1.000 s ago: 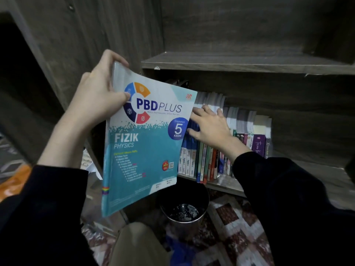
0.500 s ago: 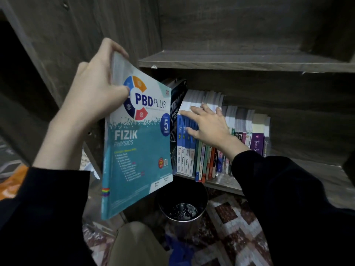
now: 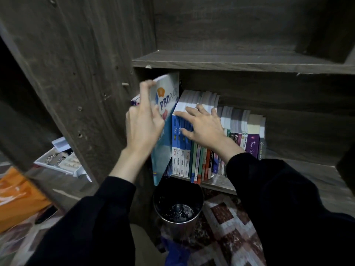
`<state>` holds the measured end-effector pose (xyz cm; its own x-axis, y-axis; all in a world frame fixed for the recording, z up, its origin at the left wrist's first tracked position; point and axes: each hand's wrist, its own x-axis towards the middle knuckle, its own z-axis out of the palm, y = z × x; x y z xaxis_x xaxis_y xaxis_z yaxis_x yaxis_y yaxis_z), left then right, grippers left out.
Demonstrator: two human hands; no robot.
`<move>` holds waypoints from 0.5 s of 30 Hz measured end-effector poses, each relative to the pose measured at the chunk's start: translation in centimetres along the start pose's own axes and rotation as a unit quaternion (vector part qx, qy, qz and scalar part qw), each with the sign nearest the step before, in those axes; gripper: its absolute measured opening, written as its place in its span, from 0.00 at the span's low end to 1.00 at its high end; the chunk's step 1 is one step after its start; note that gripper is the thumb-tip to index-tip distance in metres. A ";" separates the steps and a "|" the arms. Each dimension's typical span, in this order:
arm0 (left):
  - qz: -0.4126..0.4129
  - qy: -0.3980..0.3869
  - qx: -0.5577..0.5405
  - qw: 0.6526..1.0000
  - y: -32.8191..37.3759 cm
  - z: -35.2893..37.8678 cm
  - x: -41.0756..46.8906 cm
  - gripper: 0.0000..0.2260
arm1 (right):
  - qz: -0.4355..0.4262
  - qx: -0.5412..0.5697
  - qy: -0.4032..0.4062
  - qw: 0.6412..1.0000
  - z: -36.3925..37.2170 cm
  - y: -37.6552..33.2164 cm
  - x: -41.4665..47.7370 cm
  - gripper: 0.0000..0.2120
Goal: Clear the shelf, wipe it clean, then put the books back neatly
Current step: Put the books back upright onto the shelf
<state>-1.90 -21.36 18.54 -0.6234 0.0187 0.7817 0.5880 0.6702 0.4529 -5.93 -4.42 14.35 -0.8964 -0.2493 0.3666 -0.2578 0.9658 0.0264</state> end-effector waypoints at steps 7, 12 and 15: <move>-0.067 -0.060 0.009 0.996 -3.7 6.0 -4.8 0.22 | -0.005 -0.005 0.009 1.000 0.0 -0.2 -0.2 0.27; -0.144 -0.033 0.046 0.988 -4.0 6.4 -7.4 0.30 | -0.005 -0.001 0.005 1.000 -0.2 -0.2 -0.2 0.27; -0.202 -0.062 -0.015 0.977 -2.7 6.5 -11.5 0.35 | -0.004 -0.002 0.004 1.000 -0.2 -0.3 -0.1 0.27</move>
<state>0.35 -18.51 5.52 -0.8645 -0.1521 0.4790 0.2942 0.6196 0.7277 -5.69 -4.63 14.44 -0.8914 -0.2573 0.3730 -0.2645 0.9638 0.0328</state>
